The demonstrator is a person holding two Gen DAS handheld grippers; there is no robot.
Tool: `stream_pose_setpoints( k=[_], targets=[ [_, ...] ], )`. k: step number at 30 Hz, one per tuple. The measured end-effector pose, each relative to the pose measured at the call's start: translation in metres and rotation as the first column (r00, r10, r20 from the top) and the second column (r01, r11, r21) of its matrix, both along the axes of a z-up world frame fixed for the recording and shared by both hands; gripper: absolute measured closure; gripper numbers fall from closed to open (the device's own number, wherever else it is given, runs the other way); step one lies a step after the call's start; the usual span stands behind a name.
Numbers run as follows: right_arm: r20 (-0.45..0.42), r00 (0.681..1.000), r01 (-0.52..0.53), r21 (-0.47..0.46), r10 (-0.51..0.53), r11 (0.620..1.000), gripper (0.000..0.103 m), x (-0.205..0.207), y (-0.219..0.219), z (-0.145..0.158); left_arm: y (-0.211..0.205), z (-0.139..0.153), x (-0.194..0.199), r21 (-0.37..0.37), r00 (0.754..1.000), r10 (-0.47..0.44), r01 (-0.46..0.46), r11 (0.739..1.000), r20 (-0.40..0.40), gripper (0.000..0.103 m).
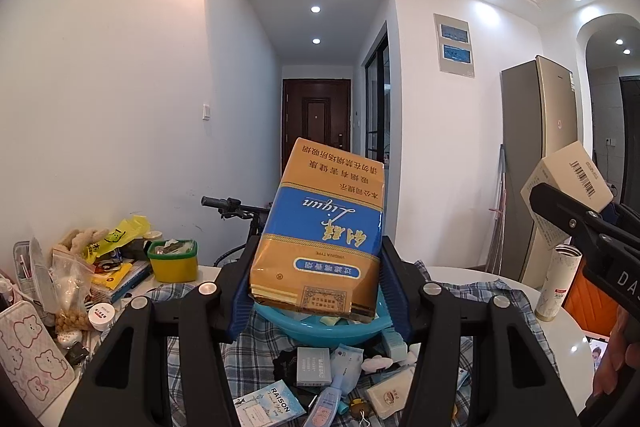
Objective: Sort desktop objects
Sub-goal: 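Carry the gold-blue box with the left tool while the right tool carries the white box over the basin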
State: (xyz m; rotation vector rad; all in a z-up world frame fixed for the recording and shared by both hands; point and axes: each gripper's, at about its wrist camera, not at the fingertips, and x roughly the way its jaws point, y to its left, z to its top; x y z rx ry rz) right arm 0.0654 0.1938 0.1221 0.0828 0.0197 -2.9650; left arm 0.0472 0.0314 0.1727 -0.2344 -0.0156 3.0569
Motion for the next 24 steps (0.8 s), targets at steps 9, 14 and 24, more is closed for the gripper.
stream_pose_setpoints(
  k=[9, 14, 24],
  targets=[
    [-0.002, 1.000, -0.002, 0.019, 0.002, 1.000, 0.042, 0.000, -0.004, 0.000, 0.002, -0.004, -0.006, 0.029, 0.999, -0.030, 0.031, 0.999, -0.015, 0.045],
    [0.008, 1.000, 0.010, 0.057, -0.011, 0.998, 0.042, -0.016, -0.006, -0.004, 0.005, -0.007, -0.029, 0.053, 0.998, -0.057, 0.056, 0.997, 0.009, 0.045],
    [-0.029, 1.000, 0.009, 0.002, -0.009, 1.000, 0.042, -0.068, -0.008, 0.018, -0.005, 0.024, -0.101, 0.083, 0.992, -0.024, 0.034, 0.996, -0.120, 0.045]
  ],
)
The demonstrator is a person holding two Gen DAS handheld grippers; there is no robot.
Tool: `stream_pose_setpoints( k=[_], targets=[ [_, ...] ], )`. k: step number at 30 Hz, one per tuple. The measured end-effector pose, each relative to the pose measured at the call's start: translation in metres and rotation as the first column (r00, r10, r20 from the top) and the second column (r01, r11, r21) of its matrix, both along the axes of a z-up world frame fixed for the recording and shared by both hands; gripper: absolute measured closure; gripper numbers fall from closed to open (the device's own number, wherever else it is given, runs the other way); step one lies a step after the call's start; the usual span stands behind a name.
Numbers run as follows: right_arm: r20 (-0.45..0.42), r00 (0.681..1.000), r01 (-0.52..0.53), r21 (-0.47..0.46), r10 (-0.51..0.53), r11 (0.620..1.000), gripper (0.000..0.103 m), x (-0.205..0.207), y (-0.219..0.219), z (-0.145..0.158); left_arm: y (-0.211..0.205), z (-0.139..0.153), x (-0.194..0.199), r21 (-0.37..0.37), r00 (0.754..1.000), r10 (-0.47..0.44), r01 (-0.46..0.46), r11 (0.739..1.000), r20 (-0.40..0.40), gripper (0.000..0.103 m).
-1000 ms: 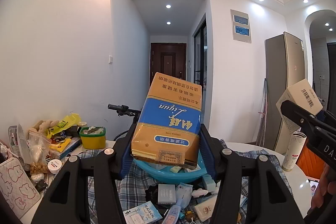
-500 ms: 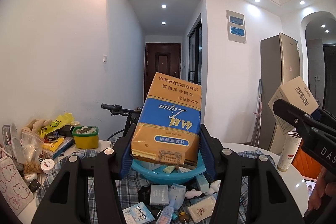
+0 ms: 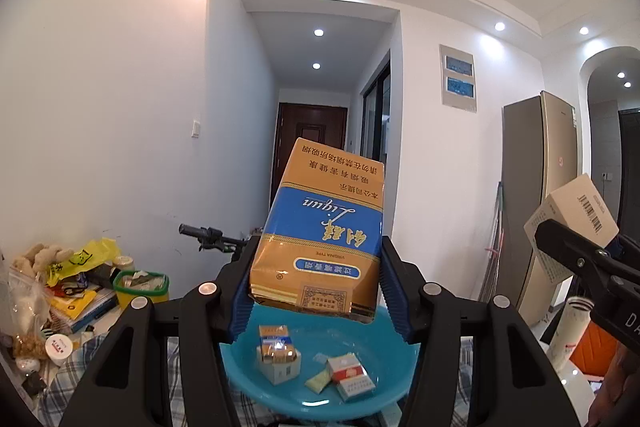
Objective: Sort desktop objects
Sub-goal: 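Carry the gold-blue box with the left tool while the right tool carries the white box over the basin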
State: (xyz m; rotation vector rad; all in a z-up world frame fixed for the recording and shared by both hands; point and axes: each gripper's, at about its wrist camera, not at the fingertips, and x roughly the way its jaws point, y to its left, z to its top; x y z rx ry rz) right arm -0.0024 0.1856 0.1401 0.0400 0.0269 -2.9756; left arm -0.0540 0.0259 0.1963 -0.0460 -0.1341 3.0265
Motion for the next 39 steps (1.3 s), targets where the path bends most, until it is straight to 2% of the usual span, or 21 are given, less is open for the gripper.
stream_pose_setpoints(
  k=[3, 8, 10, 13, 15, 16, 18, 21, 23, 25, 29, 31, 34, 36, 39],
  targets=[
    [-0.005, 1.000, -0.004, -0.059, 0.004, 0.998, 0.042, -0.021, 0.003, 0.010, 0.001, 0.013, -0.023, -0.024, 0.998, 0.003, -0.005, 1.000, -0.059, 0.045],
    [-0.063, 0.997, 0.047, -0.056, -0.051, 0.997, 0.042, -0.063, -0.003, 0.028, 0.011, 0.030, -0.076, -0.133, 0.978, 0.068, -0.095, 0.987, -0.195, 0.045],
    [-0.067, 0.997, 0.039, -0.089, -0.045, 0.995, 0.042, -0.086, -0.003, 0.031, 0.010, 0.029, -0.112, -0.128, 0.981, 0.088, -0.110, 0.986, -0.171, 0.045],
    [-0.080, 0.997, -0.003, -0.111, -0.006, 0.994, 0.042, -0.123, -0.003, 0.030, -0.003, 0.018, -0.157, -0.062, 0.997, 0.064, -0.067, 0.996, -0.044, 0.045],
    [-0.144, 0.990, -0.029, -0.098, 0.015, 0.995, 0.042, -0.137, -0.003, 0.020, -0.013, 0.008, -0.159, -0.013, 0.997, 0.075, -0.075, 0.997, -0.025, 0.045],
    [-0.146, 0.989, -0.005, -0.075, -0.006, 0.997, 0.042, -0.143, -0.005, 0.013, -0.018, 0.003, -0.155, 0.005, 0.997, 0.070, -0.069, 0.998, -0.026, 0.045],
    [-0.096, 0.995, 0.032, -0.051, -0.037, 0.998, 0.042, -0.149, -0.007, 0.002, -0.025, -0.004, -0.145, 0.012, 0.997, 0.074, -0.074, 0.997, -0.030, 0.045],
    [-0.056, 0.998, -0.002, -0.090, -0.004, 0.996, 0.042, -0.147, -0.004, -0.011, -0.026, -0.011, -0.136, -0.001, 0.997, 0.070, -0.070, 0.998, -0.036, 0.045],
    [-0.038, 0.999, -0.010, -0.099, 0.006, 0.995, 0.042, -0.146, -0.006, -0.015, -0.026, -0.014, -0.134, -0.006, 0.999, 0.018, -0.018, 1.000, -0.029, 0.045],
    [-0.037, 0.999, -0.023, -0.085, 0.020, 0.996, 0.042, -0.146, -0.010, -0.016, -0.024, -0.019, -0.132, -0.031, 0.999, -0.016, 0.015, 0.999, -0.040, 0.045],
    [-0.097, 0.994, -0.052, -0.026, 0.049, 0.998, 0.042, -0.135, -0.017, -0.037, -0.026, -0.041, -0.134, -0.044, 1.000, 0.011, -0.012, 0.999, -0.017, 0.045],
    [-0.095, 0.995, 0.005, -0.007, -0.006, 1.000, 0.042, -0.142, -0.021, -0.046, -0.024, -0.043, -0.140, -0.096, 1.000, 0.018, -0.016, 0.995, 0.017, 0.045],
    [-0.054, 0.998, -0.047, -0.047, 0.045, 0.998, 0.042, -0.152, -0.012, -0.046, -0.038, -0.039, -0.134, -0.037, 0.999, 0.039, -0.039, 0.999, -0.010, 0.045],
    [-0.064, 0.998, -0.024, -0.058, 0.020, 0.998, 0.042, -0.150, -0.004, -0.043, -0.048, -0.037, -0.132, 0.003, 0.999, 0.051, -0.051, 0.999, -0.011, 0.045],
    [-0.102, 0.995, -0.025, -0.073, 0.018, 0.997, 0.042, -0.140, 0.006, -0.034, -0.056, -0.034, -0.129, 0.024, 0.996, 0.083, -0.082, 0.996, -0.022, 0.045]
  ],
)
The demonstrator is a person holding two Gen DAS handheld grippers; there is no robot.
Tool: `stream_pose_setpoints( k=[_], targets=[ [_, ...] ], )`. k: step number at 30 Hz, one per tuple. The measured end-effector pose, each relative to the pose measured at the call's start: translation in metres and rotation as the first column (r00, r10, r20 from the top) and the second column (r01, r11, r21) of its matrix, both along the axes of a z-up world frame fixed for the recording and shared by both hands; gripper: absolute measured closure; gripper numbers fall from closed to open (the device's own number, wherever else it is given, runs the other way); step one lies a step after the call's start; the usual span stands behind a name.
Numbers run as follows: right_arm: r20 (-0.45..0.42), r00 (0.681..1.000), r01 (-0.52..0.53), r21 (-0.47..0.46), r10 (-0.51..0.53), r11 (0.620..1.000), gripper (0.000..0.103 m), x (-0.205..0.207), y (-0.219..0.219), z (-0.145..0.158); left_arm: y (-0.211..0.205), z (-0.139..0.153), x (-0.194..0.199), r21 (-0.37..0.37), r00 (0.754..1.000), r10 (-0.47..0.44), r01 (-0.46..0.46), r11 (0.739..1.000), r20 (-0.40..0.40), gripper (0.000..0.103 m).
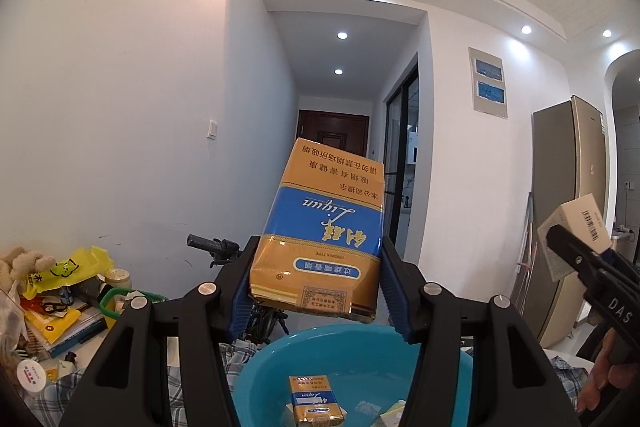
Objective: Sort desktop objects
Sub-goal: 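Carry the gold-blue box with the left tool while the right tool carries the white box over the basin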
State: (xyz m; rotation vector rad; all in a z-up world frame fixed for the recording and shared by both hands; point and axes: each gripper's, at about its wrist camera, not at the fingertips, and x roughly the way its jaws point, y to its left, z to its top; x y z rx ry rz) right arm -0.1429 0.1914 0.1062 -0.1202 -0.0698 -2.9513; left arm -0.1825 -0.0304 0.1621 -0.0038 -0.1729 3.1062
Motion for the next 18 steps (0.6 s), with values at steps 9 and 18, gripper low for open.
stream_pose_setpoints(
  k=[9, 18],
  targets=[
    [0.018, 1.000, -0.005, -0.020, 0.005, 1.000, 0.042, 0.000, 0.004, 0.010, 0.001, -0.002, -0.001, -0.036, 0.999, 0.002, 0.000, 0.999, 0.051, 0.045],
    [0.397, 0.916, -0.059, -0.019, 0.062, 0.998, 0.042, -0.077, 0.000, -0.025, 0.010, -0.033, -0.062, -0.033, 0.929, 0.021, -0.010, 0.999, 0.370, 0.045]
  ],
)
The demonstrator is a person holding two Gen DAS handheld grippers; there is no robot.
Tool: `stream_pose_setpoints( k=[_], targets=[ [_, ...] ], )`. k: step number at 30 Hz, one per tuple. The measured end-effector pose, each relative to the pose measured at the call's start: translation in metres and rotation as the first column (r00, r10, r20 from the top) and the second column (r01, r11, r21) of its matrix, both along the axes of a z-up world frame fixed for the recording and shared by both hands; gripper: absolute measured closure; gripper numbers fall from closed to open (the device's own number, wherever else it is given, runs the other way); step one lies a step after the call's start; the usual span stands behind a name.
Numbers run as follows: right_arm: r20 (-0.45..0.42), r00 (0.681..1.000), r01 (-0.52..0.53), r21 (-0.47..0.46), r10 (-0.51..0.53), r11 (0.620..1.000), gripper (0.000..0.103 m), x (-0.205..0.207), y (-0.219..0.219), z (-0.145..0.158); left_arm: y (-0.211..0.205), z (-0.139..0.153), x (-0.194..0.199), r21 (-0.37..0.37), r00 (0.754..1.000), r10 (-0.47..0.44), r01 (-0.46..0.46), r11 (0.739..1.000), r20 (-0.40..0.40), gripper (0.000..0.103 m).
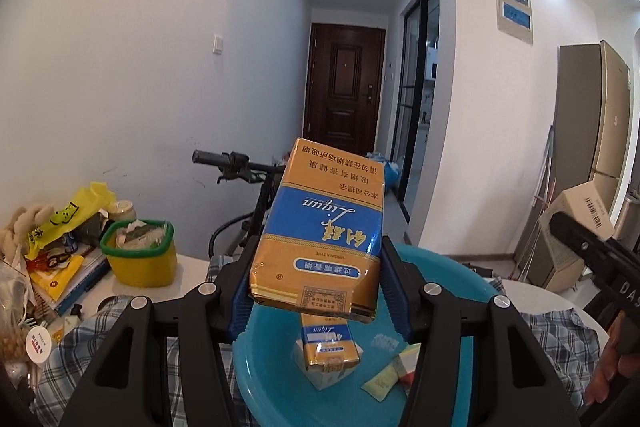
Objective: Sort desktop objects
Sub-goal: 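Carry the gold-blue box with the left tool while the right tool carries the white box over the basin, then lower the gold-blue box with the left tool while the right tool lowers the white box into the basin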
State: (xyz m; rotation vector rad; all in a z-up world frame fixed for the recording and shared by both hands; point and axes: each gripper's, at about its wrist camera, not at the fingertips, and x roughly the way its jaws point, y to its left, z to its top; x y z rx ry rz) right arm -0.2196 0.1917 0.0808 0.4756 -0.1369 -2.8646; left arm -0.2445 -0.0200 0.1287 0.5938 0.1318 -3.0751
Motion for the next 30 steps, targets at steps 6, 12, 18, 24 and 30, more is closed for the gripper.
stream_pose_setpoints(
  k=[6, 12, 18, 24, 30],
  targets=[
    [0.193, 0.981, -0.041, 0.044, 0.031, 0.998, 0.042, -0.031, -0.010, -0.027, 0.017, -0.025, -0.025, -0.025, 0.988, -0.039, 0.043, 0.999, 0.150, 0.045],
    [0.260, 0.964, -0.072, 0.082, 0.049, 0.994, 0.042, -0.041, -0.012, -0.039, 0.027, -0.055, -0.042, -0.034, 0.955, -0.077, 0.091, 0.995, 0.286, 0.045],
    [0.321, 0.945, -0.109, 0.122, 0.065, 0.987, 0.042, -0.042, -0.019, -0.058, 0.020, -0.089, -0.068, -0.017, 0.901, -0.079, 0.096, 0.995, 0.426, 0.045],
    [0.479, 0.873, -0.162, 0.105, 0.093, 0.981, 0.042, -0.066, -0.022, -0.095, 0.030, -0.104, -0.073, -0.062, 0.863, -0.077, 0.124, 0.990, 0.500, 0.045],
    [0.555, 0.824, -0.195, 0.091, 0.113, 0.977, 0.042, -0.075, -0.029, -0.118, 0.039, -0.110, -0.075, -0.014, 0.825, -0.148, 0.185, 0.983, 0.545, 0.045]
  ],
)
